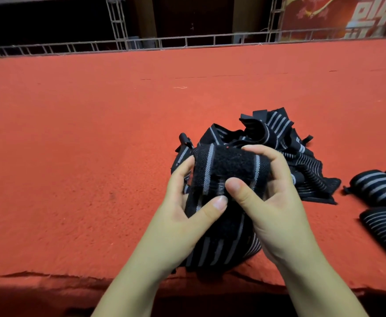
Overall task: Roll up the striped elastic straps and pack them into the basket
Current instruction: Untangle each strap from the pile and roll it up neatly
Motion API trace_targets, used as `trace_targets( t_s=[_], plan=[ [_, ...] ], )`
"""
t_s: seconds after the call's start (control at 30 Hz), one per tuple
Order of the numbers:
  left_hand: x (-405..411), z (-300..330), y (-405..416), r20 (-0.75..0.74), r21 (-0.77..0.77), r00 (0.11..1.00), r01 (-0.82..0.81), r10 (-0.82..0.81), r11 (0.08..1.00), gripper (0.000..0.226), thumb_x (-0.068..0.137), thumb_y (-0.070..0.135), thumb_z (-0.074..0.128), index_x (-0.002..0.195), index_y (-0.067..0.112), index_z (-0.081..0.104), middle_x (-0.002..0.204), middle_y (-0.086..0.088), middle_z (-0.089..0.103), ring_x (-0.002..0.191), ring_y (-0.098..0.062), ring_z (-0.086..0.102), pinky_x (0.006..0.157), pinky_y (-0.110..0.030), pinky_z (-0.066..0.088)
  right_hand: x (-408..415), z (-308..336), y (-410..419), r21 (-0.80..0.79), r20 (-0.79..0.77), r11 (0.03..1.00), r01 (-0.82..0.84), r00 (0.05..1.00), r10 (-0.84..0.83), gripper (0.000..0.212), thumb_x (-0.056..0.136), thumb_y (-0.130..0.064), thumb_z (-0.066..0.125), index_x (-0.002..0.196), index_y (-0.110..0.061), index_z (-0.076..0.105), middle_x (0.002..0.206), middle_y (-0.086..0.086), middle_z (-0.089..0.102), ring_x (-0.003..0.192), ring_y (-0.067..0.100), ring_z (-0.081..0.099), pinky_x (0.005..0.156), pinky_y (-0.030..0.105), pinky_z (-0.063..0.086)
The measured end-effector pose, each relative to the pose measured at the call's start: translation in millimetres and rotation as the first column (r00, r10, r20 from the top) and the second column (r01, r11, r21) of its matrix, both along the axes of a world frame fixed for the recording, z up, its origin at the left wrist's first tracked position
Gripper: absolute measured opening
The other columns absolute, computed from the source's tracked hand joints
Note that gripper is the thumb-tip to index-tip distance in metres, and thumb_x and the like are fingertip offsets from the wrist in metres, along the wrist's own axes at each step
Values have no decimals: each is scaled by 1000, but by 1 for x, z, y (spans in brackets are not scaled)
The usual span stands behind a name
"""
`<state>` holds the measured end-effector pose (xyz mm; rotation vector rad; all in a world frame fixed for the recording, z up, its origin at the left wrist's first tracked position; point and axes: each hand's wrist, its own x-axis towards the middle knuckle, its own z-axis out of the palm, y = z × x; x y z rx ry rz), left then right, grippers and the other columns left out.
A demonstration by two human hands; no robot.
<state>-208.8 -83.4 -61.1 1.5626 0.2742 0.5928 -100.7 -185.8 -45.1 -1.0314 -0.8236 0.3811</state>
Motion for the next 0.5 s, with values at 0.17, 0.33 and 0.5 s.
trace_targets(
  t_s=[0.17,0.33,0.5],
  plan=[
    [5,3,-10,45,81,999,-5,1,997,94,72,36,73,149,42,19,140,18,53,129,-6,52,110,-42,40,-8,2,7,44,81,992,115,990,-118,42,77,-10,69,111,-29,53,101,-8,69,94,10,67,80,22,51],
    [7,7,-5,60,105,998,-33,27,994,97,73,31,75,142,59,12,135,26,54,125,-1,54,109,-36,43,-2,5,9,79,89,989,127,987,-134,39,79,-17,71,110,-33,53,106,-1,66,96,12,65,82,22,50],
    [0,15,0,39,49,999,-17,15,999,78,76,19,67,130,62,32,112,3,73,104,-16,70,89,-33,56,6,6,3,35,188,986,165,968,-169,42,75,-18,76,107,-33,54,104,-7,66,96,11,65,84,24,50]
  ],
)
